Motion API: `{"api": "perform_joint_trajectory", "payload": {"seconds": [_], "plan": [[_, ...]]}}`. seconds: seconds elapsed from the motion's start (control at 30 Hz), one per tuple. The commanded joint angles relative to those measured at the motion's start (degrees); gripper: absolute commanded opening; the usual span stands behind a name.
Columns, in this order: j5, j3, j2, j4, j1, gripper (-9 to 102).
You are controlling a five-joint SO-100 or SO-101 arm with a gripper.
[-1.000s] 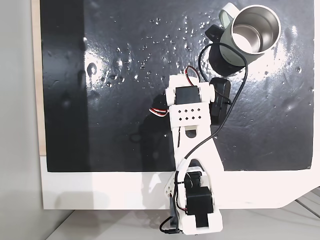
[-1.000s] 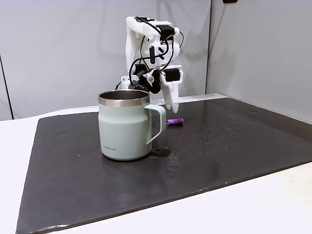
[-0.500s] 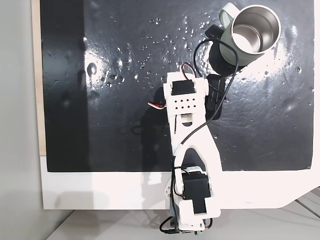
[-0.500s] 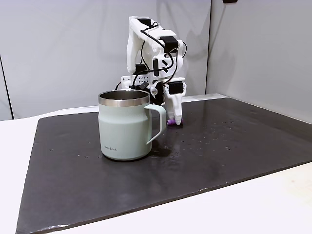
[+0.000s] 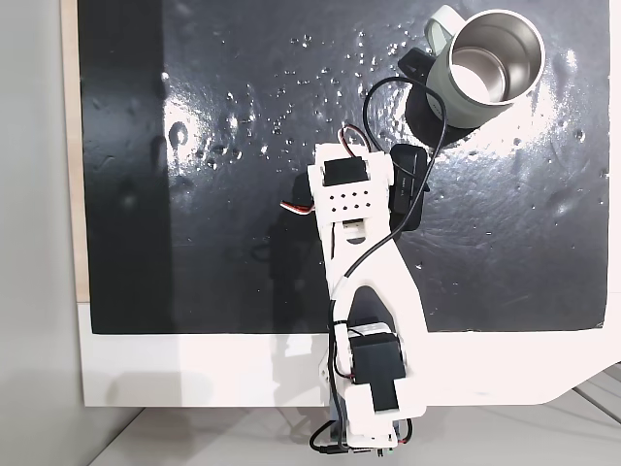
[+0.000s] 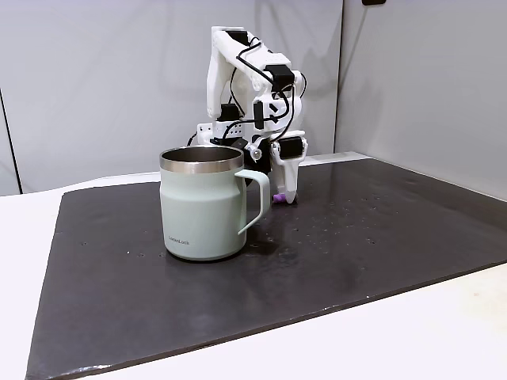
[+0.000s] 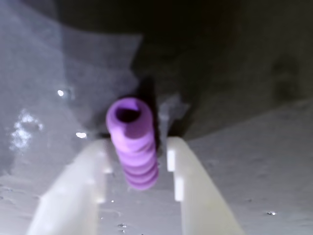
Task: Grasp a pengrip and put it in the cup.
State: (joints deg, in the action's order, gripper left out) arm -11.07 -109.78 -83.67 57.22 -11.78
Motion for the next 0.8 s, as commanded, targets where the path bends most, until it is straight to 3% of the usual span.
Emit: {"api": "perform_joint_trajectory", "payload": {"seconds": [0.0,0.33,0.77], "plan": [[-0.4,-0.6,0.2,-1.0,-0.8,5],[-0.2,1.3,-0.8,1.3,0.1,0],[1.1,28.8,-6.1,27.2,3.7,0]]}}
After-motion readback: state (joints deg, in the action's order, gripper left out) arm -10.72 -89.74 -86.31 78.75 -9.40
